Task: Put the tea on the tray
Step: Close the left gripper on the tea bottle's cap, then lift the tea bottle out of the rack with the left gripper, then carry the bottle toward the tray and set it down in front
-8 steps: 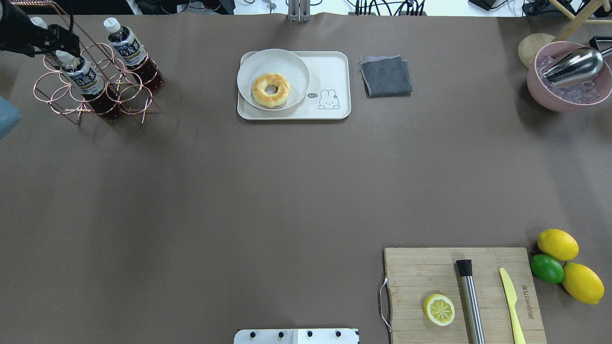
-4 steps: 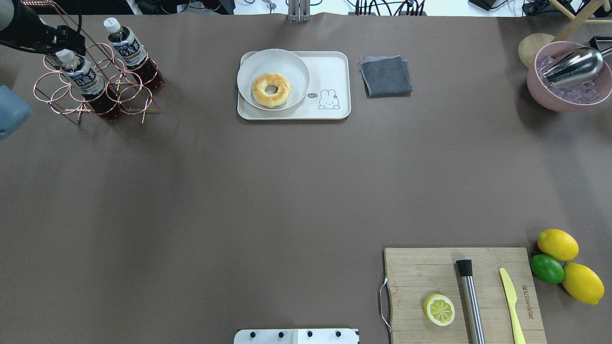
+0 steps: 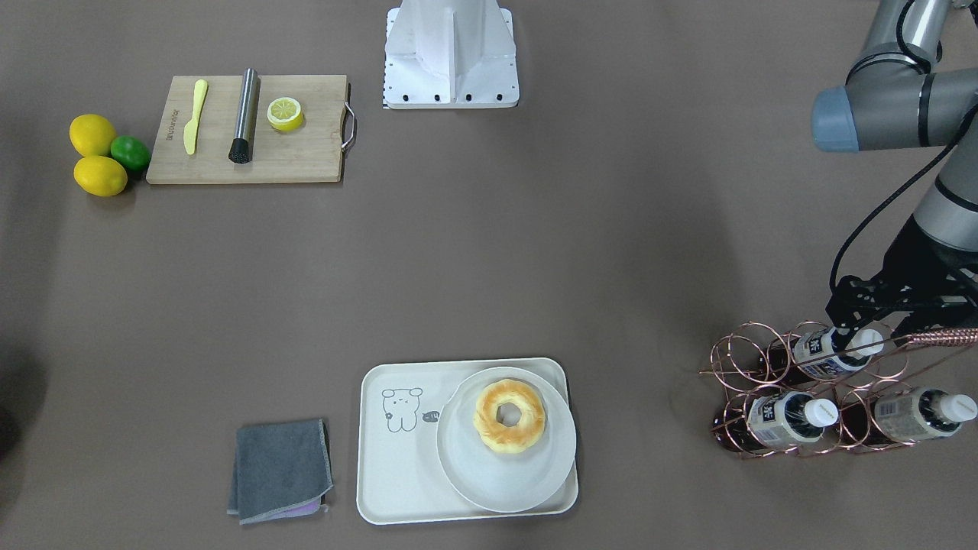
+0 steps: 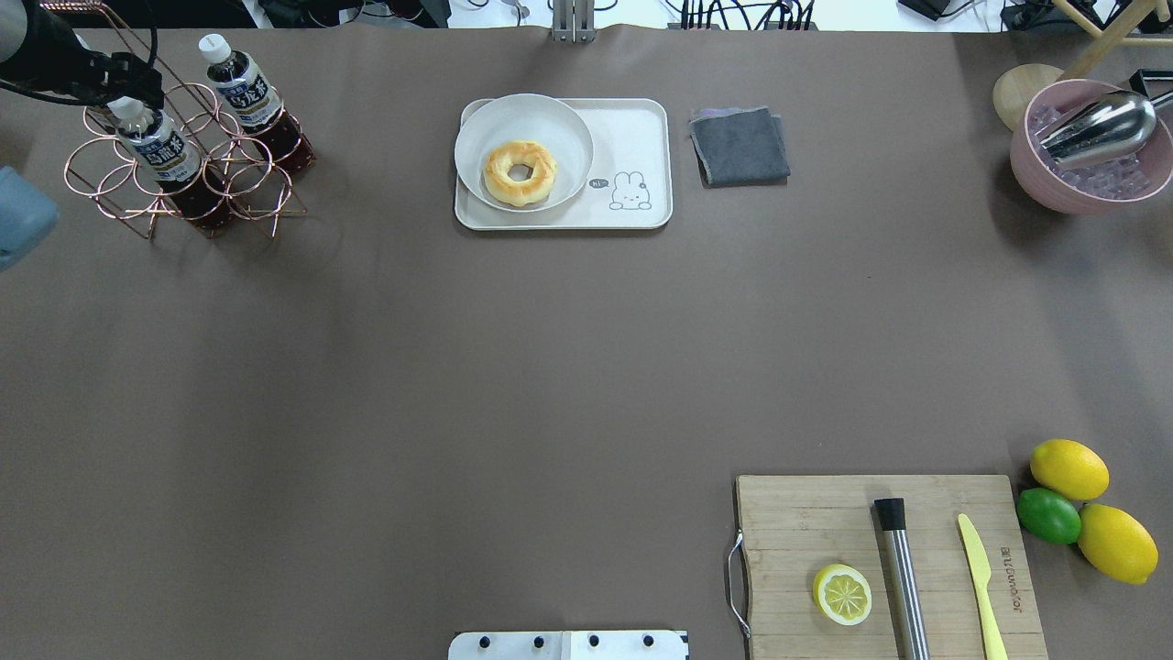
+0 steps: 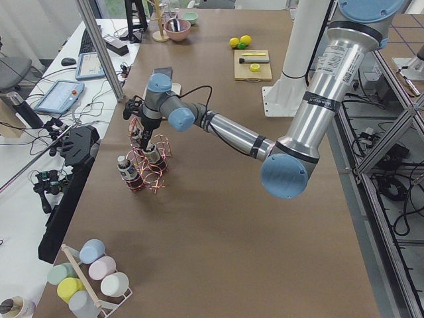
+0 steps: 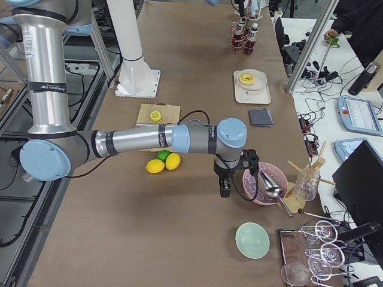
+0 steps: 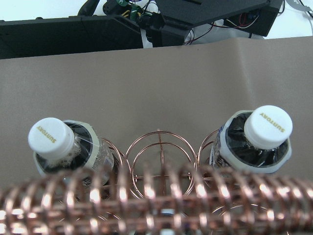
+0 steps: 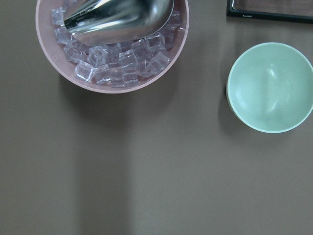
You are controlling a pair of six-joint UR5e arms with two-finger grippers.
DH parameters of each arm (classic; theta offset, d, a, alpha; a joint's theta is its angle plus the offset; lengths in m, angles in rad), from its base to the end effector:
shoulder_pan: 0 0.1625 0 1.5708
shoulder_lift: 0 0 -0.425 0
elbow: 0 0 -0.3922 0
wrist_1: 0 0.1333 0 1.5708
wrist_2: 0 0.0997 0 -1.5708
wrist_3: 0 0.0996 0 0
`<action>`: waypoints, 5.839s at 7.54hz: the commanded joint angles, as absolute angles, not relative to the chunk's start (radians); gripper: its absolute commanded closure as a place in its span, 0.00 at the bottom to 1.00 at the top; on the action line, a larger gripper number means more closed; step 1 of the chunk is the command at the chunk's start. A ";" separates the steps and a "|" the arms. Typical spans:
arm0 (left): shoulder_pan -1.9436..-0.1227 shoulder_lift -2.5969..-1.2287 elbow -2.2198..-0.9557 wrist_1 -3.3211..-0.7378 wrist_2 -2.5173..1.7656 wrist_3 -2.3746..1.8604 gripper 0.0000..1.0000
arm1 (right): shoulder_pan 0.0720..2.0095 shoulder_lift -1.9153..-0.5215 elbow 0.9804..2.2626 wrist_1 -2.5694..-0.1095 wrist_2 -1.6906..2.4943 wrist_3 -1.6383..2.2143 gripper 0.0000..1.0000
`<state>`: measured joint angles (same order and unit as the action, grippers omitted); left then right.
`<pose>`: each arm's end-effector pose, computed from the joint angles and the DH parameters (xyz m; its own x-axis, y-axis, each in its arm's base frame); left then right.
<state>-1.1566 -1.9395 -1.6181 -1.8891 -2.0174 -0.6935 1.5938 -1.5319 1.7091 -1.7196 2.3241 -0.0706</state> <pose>0.1774 -0.6278 0.4003 0.7363 0.0485 -0.6749 0.2236 0.9239 0.3104 0.0768 -0.5027 0.5878 0.7295 -0.0731 0.6801 0.0285 0.9967 0.0766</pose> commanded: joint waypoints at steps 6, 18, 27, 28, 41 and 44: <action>-1.155 -1.930 -1.611 -1.908 -2.020 -0.696 0.36 | 1.594 -1.529 1.701 -1.720 2.322 -0.072 0.00; -1.273 -1.951 -1.779 -1.686 -2.145 -0.595 1.00 | 1.594 -1.534 1.701 -1.720 2.324 -0.072 0.00; -1.147 -1.953 -2.168 -1.347 -2.111 -0.792 1.00 | 1.594 -1.529 1.684 -1.718 2.326 -0.074 0.00; -1.035 -1.998 -2.221 -1.285 -2.038 -0.912 1.00 | 1.594 -1.528 1.680 -1.717 2.327 -0.074 0.00; -0.405 -2.517 -1.861 -1.161 -1.443 -1.396 1.00 | 1.594 -1.526 1.681 -1.718 2.333 -0.071 0.00; -0.382 -2.497 -1.836 -1.196 -1.440 -1.396 1.00 | 1.594 -1.526 1.680 -1.718 2.332 -0.071 0.00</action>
